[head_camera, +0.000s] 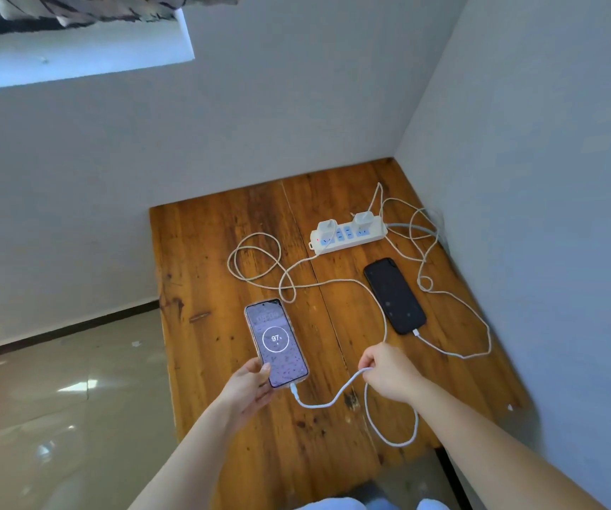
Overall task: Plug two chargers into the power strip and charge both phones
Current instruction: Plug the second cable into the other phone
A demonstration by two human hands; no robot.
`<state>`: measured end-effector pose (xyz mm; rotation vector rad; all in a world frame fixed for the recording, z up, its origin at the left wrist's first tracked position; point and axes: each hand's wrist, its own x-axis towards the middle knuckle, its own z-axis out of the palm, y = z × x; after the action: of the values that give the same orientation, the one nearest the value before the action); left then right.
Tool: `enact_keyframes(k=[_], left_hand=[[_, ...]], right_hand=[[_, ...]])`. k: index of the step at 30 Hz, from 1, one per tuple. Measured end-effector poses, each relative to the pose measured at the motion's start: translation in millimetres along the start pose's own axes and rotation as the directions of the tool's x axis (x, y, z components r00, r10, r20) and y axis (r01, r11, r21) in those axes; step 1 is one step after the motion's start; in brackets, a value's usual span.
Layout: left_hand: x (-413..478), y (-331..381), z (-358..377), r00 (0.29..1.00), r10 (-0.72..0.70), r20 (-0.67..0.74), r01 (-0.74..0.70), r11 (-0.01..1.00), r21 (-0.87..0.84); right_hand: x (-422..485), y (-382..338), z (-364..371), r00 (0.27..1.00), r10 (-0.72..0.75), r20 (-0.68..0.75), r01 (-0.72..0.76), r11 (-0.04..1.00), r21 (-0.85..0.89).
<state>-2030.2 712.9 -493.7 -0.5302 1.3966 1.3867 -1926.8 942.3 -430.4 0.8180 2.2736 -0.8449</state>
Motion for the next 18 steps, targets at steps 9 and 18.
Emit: enact_keyframes(k=[9, 18], left_hand=[[12, -5, 10, 0.997, -0.056, -0.052, 0.054, 0.998, -0.036], [29, 4, 16, 0.982, -0.126, -0.141, 0.118, 0.991, -0.059]], right_hand=[[0, 15, 5, 0.999, 0.042, 0.001, -0.042, 0.999, 0.003], [1, 22, 6, 0.999, 0.036, 0.014, -0.036, 0.999, -0.009]])
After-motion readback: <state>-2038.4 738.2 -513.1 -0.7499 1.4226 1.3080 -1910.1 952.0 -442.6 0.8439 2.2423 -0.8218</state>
